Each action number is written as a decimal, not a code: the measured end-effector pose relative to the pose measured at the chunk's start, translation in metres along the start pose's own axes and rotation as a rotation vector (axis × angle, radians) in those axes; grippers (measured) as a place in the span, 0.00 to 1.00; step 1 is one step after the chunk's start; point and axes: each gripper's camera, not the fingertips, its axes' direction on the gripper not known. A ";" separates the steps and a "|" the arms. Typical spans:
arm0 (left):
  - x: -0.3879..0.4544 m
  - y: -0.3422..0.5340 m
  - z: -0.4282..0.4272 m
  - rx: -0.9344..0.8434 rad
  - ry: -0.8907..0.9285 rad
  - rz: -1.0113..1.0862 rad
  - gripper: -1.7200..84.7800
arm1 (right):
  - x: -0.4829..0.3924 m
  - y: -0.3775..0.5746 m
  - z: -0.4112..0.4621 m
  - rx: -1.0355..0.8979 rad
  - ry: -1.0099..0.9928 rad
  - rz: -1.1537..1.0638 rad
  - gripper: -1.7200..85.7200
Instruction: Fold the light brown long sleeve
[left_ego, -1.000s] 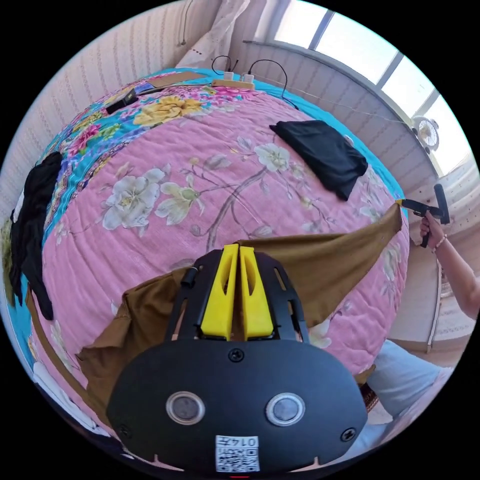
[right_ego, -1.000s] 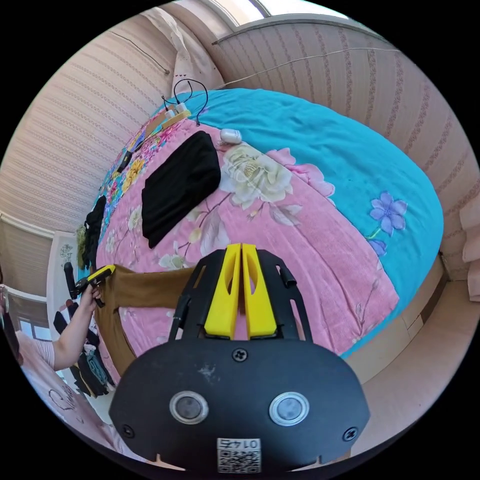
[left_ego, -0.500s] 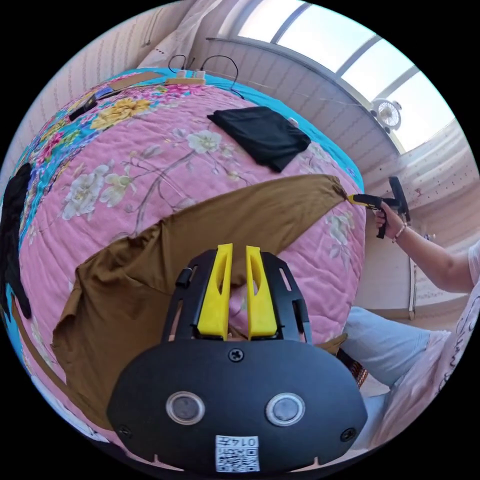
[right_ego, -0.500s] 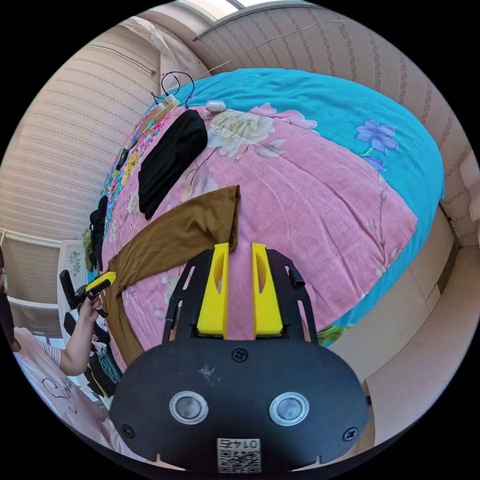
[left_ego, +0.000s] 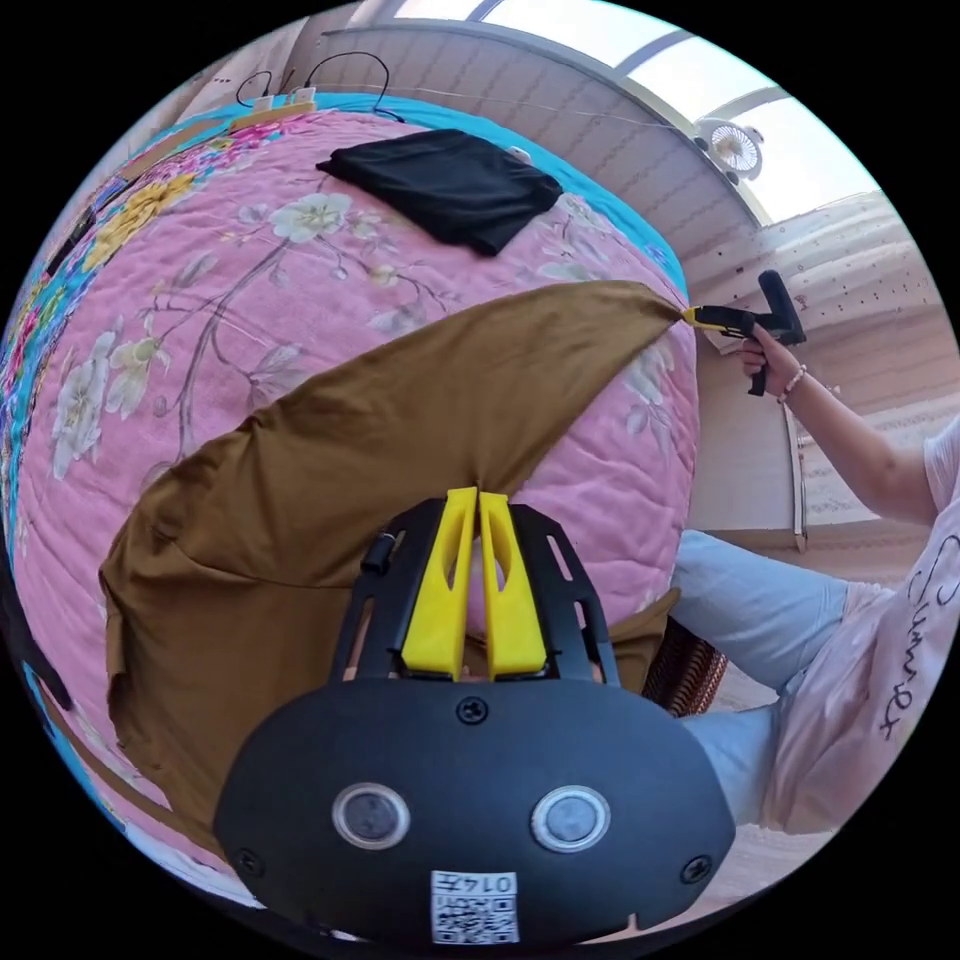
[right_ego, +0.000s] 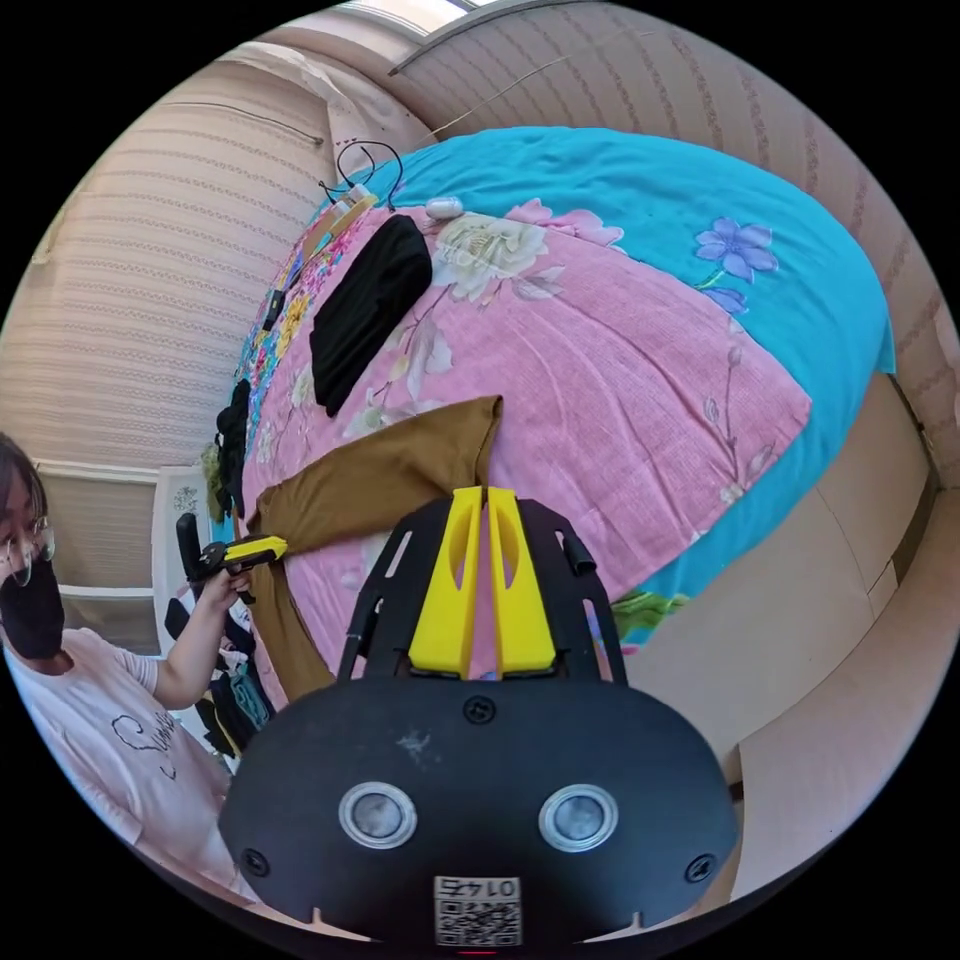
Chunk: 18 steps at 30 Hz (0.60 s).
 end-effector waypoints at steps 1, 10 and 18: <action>-0.003 0.001 0.003 -0.029 0.027 -0.011 0.01 | 0.003 0.000 0.004 -0.052 0.003 0.018 0.03; 0.008 -0.006 -0.060 0.148 -0.056 -0.030 0.06 | -0.036 -0.020 0.001 0.047 0.108 0.006 0.08; 0.018 -0.039 -0.022 0.053 -0.187 -0.070 0.08 | -0.086 -0.049 0.038 -0.029 0.159 -0.044 0.03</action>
